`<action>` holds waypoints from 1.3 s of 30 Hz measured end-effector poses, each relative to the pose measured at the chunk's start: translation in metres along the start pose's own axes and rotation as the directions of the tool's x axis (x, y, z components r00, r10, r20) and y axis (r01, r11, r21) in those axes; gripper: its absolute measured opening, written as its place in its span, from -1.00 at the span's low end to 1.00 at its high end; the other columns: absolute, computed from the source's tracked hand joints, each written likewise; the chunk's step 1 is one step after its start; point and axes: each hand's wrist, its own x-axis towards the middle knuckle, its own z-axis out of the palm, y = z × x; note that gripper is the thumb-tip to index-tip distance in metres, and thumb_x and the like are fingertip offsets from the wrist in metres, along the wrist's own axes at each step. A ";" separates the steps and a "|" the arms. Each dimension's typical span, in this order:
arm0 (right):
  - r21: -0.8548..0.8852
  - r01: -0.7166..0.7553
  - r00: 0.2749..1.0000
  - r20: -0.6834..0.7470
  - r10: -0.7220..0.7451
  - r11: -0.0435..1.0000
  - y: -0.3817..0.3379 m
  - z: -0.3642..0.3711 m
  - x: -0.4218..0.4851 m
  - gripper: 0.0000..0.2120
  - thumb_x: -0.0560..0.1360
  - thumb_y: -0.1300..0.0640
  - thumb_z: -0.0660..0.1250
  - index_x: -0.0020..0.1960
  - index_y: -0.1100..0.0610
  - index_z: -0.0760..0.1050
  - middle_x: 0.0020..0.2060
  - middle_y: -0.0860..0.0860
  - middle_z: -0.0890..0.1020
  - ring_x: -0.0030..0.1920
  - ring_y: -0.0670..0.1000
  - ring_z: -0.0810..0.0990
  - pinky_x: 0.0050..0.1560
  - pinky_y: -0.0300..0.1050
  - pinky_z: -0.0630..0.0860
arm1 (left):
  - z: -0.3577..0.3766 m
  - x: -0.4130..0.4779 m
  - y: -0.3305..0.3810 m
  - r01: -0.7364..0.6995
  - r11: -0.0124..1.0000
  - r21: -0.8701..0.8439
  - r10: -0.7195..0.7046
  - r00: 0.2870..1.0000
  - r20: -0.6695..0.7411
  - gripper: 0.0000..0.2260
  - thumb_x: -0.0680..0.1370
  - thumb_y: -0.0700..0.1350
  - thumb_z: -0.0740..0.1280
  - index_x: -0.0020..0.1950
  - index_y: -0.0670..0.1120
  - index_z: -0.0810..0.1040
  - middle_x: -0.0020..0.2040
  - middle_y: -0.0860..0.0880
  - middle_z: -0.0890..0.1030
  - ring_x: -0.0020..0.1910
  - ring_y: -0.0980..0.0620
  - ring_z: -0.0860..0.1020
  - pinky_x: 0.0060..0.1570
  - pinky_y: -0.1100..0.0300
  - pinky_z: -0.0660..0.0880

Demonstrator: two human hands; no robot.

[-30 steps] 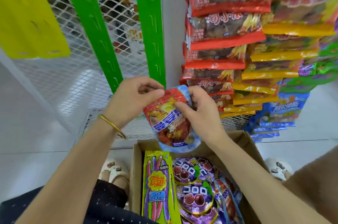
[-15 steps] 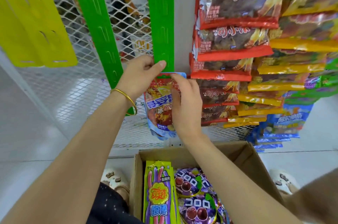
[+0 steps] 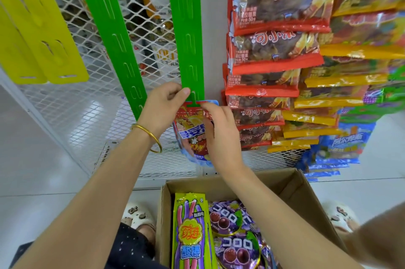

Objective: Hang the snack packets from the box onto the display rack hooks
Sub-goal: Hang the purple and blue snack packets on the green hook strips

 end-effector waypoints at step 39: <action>-0.537 -0.802 0.104 0.305 0.947 0.261 0.210 -0.015 -0.196 -0.92 0.46 0.20 0.33 -0.15 0.20 0.55 -0.07 0.16 0.60 -0.13 0.08 0.55 -0.05 -0.14 0.46 | 0.079 -0.112 -0.067 0.187 0.964 0.190 -0.222 0.957 0.188 -0.81 0.51 -0.28 0.29 0.05 -0.04 0.44 0.16 -0.10 0.43 -0.16 0.26 0.48 -0.17 0.58 0.35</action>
